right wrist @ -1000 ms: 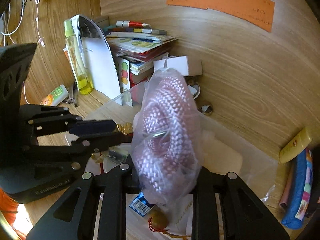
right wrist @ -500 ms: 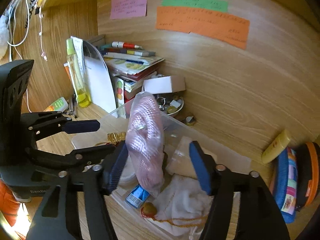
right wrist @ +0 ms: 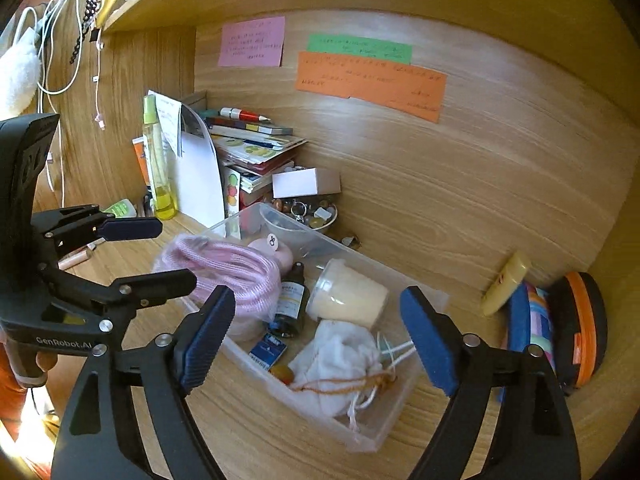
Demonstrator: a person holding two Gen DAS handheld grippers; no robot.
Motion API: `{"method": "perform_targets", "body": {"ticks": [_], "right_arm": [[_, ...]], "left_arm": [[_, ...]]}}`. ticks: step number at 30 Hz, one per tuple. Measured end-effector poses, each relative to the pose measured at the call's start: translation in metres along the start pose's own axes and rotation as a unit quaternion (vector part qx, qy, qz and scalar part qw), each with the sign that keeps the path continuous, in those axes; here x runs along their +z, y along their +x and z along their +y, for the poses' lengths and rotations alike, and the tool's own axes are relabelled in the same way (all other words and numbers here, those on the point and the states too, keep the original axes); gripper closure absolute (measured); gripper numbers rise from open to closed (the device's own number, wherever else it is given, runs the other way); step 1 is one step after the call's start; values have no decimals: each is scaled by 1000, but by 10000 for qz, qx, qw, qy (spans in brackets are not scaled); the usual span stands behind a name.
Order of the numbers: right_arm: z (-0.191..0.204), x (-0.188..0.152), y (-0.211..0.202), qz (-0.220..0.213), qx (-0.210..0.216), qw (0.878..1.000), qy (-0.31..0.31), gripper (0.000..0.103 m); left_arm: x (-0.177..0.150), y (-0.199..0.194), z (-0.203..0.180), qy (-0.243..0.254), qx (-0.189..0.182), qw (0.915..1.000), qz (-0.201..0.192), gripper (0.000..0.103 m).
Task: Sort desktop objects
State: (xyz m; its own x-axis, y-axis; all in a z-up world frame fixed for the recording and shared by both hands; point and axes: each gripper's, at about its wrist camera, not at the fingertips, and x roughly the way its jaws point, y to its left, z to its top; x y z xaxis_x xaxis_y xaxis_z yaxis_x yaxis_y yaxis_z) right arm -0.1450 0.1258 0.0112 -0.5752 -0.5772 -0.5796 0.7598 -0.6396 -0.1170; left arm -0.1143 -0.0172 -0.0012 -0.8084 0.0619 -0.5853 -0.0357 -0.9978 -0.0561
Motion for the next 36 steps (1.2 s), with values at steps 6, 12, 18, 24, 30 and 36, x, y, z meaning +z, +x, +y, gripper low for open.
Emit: {"method": "perform_targets", "body": {"ticks": [6, 12, 18, 24, 30, 36], "right_arm": [[-4, -9, -16, -55, 47, 9998, 183, 20], [-4, -21, -34, -82, -173, 9991, 374, 19], [5, -40, -54, -246, -405, 9973, 561, 0], [17, -64, -76, -490, -669, 9921, 945, 0], [25, -72, -90, -537, -980, 9893, 941, 0], [23, -71, -97, -666, -881, 9888, 1001, 0]], "left_arm": [[-9, -17, -7, -20, 179, 9998, -128, 6], [-22, -30, -13, -111, 379, 9992, -97, 5], [-34, -51, -21, -93, 688, 9970, -356, 4], [-48, -82, -36, -62, 916, 9918, -892, 1], [-56, -92, -45, -26, 960, 9906, -975, 1], [-60, -89, -45, -109, 819, 9928, -869, 1]]}}
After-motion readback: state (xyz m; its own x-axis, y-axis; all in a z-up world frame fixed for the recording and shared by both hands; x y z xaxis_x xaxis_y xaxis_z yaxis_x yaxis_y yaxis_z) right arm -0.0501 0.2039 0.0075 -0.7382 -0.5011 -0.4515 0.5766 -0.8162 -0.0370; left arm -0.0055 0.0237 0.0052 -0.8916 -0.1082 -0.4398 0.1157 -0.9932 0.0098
